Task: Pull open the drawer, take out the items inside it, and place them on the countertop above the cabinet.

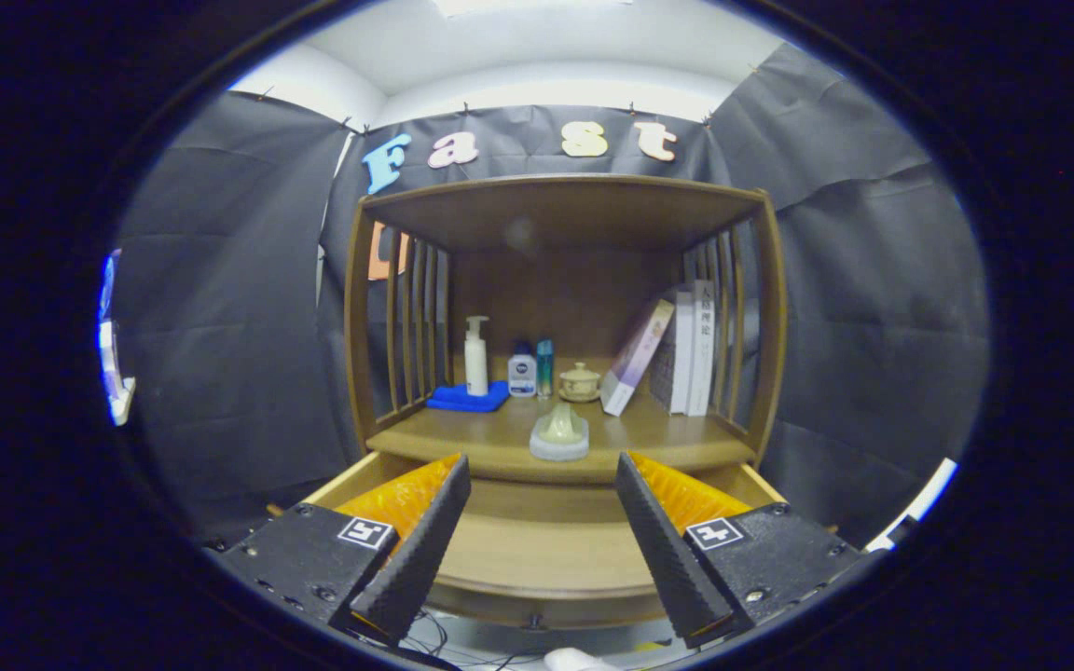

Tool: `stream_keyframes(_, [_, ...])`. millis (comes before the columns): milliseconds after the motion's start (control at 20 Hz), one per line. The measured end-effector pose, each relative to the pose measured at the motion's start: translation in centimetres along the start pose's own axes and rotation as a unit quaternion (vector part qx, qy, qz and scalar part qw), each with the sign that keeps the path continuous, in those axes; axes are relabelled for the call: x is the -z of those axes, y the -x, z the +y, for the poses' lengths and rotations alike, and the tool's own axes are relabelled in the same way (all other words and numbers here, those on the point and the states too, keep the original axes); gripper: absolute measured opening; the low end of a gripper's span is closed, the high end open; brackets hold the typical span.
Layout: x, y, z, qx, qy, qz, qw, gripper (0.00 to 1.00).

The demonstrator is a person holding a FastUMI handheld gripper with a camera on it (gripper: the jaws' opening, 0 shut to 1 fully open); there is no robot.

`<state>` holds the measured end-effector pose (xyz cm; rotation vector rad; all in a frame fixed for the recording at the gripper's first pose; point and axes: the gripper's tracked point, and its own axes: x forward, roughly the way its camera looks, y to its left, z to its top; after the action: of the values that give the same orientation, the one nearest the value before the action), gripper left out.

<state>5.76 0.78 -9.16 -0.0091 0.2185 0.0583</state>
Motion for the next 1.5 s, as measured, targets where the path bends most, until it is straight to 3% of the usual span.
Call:
stream_keyframes(300, [7.1,2.8,-1.8,0.036,0.021,0.005,0.999,0.99])
stream_keyframes(600, [13.1,2.6,-1.2,0.035,-0.019,0.049,0.998,0.99])
stream_keyframes(1500, [13.2,-2.3,-0.5,0.041,-0.031,0.067,0.996,0.99])
